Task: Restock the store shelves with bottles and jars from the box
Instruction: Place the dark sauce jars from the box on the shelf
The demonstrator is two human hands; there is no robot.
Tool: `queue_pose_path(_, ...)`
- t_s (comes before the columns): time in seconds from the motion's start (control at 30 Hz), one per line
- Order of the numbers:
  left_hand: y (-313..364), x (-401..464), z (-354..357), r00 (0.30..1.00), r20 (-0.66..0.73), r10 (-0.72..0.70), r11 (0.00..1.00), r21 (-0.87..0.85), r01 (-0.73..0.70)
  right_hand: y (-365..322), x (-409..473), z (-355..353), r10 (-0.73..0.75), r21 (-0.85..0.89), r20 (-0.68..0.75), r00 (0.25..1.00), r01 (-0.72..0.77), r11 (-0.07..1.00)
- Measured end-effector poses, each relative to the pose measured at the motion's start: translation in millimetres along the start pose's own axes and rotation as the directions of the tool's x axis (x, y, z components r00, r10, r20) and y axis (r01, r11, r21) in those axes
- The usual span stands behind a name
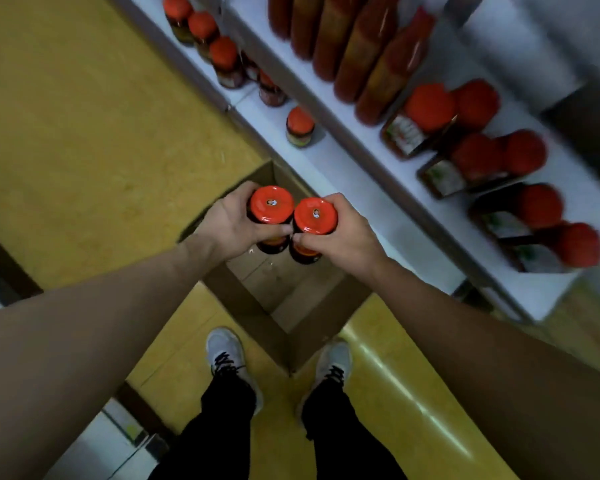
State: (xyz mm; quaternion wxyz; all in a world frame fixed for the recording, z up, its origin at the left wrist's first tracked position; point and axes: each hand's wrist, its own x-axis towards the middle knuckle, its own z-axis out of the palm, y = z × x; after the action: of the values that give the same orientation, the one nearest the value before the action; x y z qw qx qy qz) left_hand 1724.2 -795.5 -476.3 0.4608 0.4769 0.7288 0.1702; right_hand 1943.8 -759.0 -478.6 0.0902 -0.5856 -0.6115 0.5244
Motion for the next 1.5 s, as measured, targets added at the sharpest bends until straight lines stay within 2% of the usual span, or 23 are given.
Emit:
queue_pose_path(0.27,172.9,-122.1,-139.3,0.98,-0.09,0.178,0.974,-0.125,-0.189,-190.1,-125.4,-107.5,-0.147,0.116,-0.127,0.981,0.162,0.98)
queue_pose_path(0.47,261.2,-190.4,-215.6,0.94,-0.074,0.332,0.923,-0.18,-0.34,-287.6,-207.6,-153.1,-0.196,0.218,-0.265,0.944,0.256,0.942)
queue_pose_path(0.63,335.3,-235.7,-264.9,0.872,-0.071,0.484,0.847,-0.214,-0.487,-356.8,-259.9,-193.0,-0.287,0.163,-0.437,0.852,0.389,0.907)
queue_pose_path(0.77,390.0,-263.7,-293.5,0.778,-0.071,0.624,0.752,-0.214,-0.623,-401.8,-307.4,-227.8,-0.353,0.155,-0.51,0.784,0.487,0.859)
queue_pose_path(0.9,438.1,-287.3,-312.7,0.694,-0.049,0.718,0.672,-0.208,-0.71,-430.7,-349.3,-252.4,-0.372,0.151,-0.604,0.705,0.56,0.815)
queue_pose_path(1.03,475.3,-312.3,-320.2,0.625,-0.037,0.78,0.603,-0.227,-0.765,-447.4,-379.4,-277.1,-0.365,0.099,-0.676,0.641,0.57,0.816)
queue_pose_path(1.13,496.0,-328.1,-319.4,0.599,-0.049,0.799,0.573,-0.24,-0.784,-452.6,-396.1,-294.8,-0.354,0.117,-0.713,0.606,0.6,0.791)
queue_pose_path(1.37,529.8,-353.1,-297.2,0.577,0.011,0.817,0.563,-0.236,-0.792,-432.4,-418.0,-321.0,-0.35,0.297,-0.692,0.632,0.69,0.66)
queue_pose_path(1.5,542.5,-369.4,-270.9,0.599,0.027,0.801,0.585,-0.255,-0.77,-409.2,-428.3,-333.5,-0.336,0.446,-0.638,0.693,0.688,0.572)
